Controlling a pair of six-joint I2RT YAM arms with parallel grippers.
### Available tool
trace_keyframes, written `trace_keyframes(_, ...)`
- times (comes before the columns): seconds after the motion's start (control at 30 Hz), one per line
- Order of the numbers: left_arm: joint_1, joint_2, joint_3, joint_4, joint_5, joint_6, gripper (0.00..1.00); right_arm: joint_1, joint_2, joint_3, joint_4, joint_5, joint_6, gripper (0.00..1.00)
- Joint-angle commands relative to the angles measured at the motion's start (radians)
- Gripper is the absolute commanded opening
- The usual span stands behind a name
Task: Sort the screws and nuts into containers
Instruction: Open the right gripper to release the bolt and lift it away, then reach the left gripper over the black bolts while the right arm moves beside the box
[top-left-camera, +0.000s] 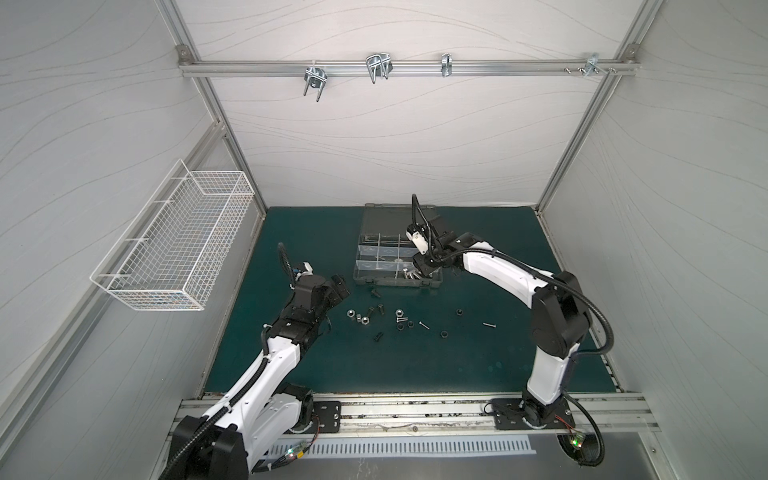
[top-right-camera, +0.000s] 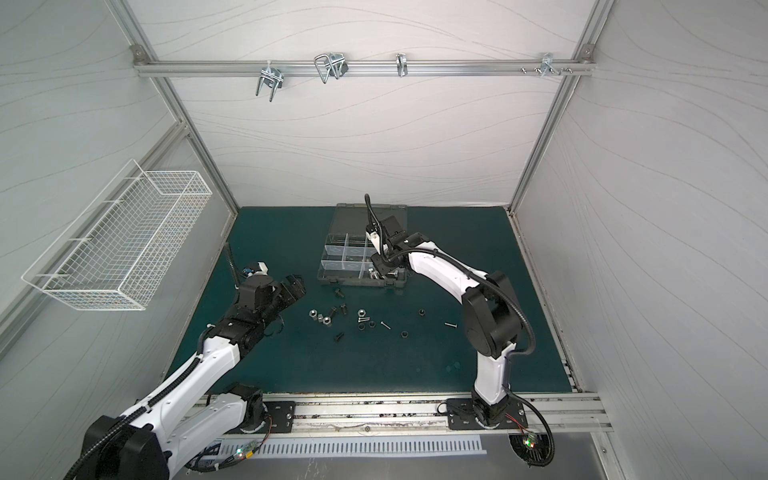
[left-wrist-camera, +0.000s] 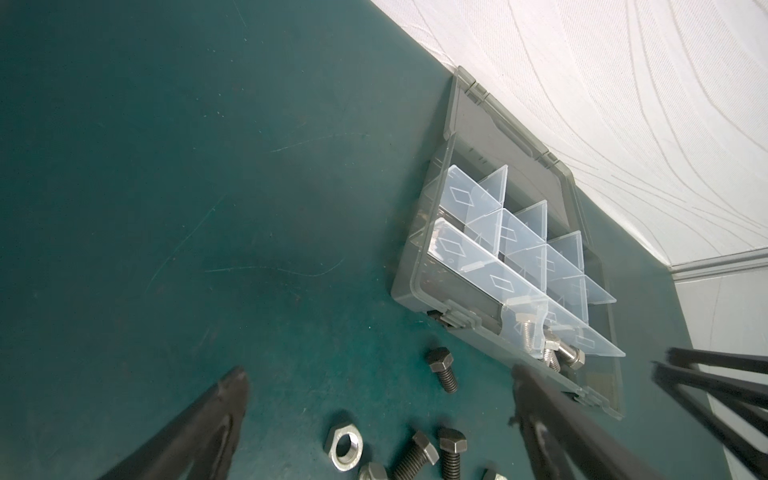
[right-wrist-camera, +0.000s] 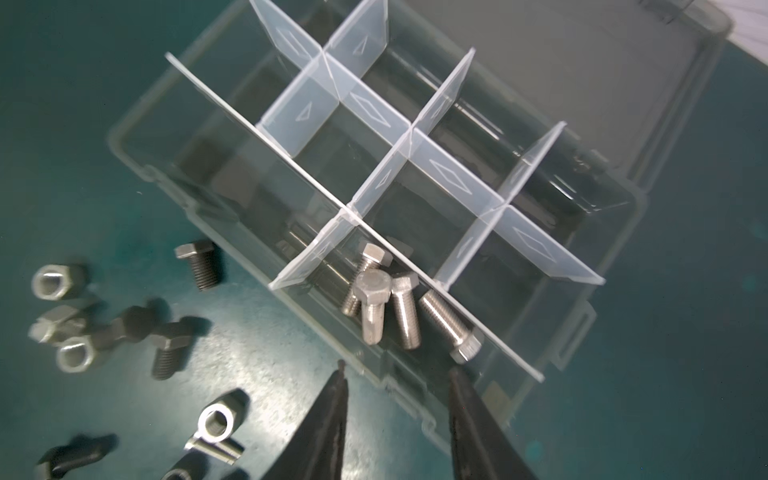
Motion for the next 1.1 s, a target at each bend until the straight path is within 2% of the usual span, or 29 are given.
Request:
trace_keyframes(0.0,-0.004,0.011,0.073,-0.008,0.016,0.036,1.00,0.004,-0.100,-0.049,0.021,0.030,0.057,0.48)
trace_keyframes(0.1,-0.016,0.018,0.092,-0.018,0.033,0.046,1.00,0.000,-0.173,-0.104,0.028,0.045,0.093,0.58)
trace_keyframes(0.17,-0.036,0.031,0.107,-0.035,0.028,0.051,1.00,-0.008,-0.223,-0.147,0.032,0.049,0.120,0.71)
trace_keyframes(0.2,-0.048,0.036,0.114,-0.043,0.024,0.054,1.00,-0.012,-0.243,-0.167,0.034,0.050,0.132,0.78)
trace_keyframes(0.23,-0.061,0.043,0.120,-0.052,0.019,0.055,1.00,-0.017,-0.264,-0.190,0.035,0.054,0.147,0.98)
trace_keyframes(0.57,-0.218,0.198,0.231,-0.201,-0.034,0.041,0.99,-0.063,-0.416,-0.351,0.010,0.106,0.267,0.99)
trace_keyframes(0.87,-0.322,0.358,0.325,-0.310,-0.012,0.100,0.88,-0.071,-0.456,-0.428,-0.005,0.140,0.397,0.99)
trace_keyframes(1.07,-0.334,0.481,0.372,-0.364,0.056,0.169,0.77,-0.076,-0.510,-0.491,0.030,0.155,0.422,0.99)
